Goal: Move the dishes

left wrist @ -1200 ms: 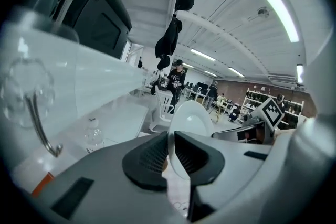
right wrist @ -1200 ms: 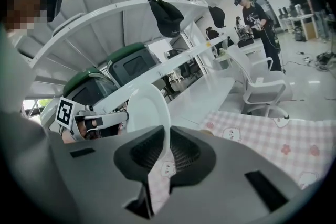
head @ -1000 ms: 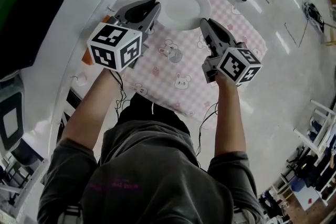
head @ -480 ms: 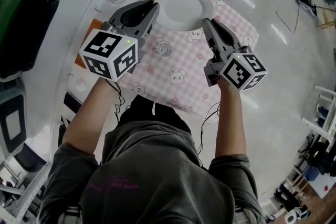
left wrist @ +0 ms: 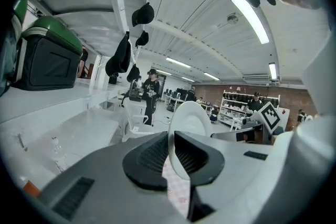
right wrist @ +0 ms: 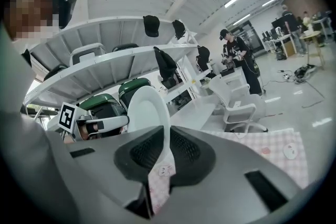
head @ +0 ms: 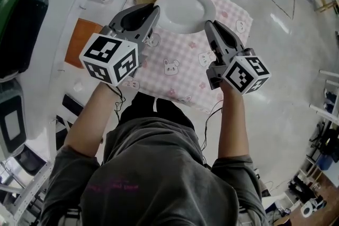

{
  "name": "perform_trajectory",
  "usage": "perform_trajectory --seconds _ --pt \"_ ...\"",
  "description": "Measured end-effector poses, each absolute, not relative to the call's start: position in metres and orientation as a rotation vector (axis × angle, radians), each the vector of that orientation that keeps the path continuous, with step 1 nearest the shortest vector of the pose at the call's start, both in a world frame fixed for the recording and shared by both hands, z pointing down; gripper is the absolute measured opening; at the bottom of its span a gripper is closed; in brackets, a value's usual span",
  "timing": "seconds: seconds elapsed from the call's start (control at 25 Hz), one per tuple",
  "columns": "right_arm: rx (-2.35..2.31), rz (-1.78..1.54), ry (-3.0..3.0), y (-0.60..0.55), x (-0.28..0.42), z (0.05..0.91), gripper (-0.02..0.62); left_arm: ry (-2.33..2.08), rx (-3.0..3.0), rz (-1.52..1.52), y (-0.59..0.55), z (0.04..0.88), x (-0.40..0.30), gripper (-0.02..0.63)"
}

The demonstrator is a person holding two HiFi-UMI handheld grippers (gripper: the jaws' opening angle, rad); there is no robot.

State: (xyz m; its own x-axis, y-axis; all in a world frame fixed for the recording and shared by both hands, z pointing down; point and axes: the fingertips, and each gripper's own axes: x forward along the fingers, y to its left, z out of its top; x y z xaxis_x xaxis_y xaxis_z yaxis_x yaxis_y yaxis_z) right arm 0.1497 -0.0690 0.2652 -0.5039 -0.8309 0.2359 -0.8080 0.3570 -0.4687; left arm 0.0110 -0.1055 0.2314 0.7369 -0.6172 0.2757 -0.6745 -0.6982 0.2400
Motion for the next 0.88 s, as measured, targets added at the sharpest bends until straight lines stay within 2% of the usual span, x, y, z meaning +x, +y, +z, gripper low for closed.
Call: perform_trajectory --seconds 0.48,0.88 --pt "-1.663 -0.993 2.415 -0.001 0.202 0.317 0.041 -0.837 2.590 0.379 -0.053 0.284 0.069 0.040" --pt "-1.780 -1.162 2.266 0.041 0.214 0.366 0.043 -0.649 2.540 0.506 -0.025 0.336 0.088 0.038"
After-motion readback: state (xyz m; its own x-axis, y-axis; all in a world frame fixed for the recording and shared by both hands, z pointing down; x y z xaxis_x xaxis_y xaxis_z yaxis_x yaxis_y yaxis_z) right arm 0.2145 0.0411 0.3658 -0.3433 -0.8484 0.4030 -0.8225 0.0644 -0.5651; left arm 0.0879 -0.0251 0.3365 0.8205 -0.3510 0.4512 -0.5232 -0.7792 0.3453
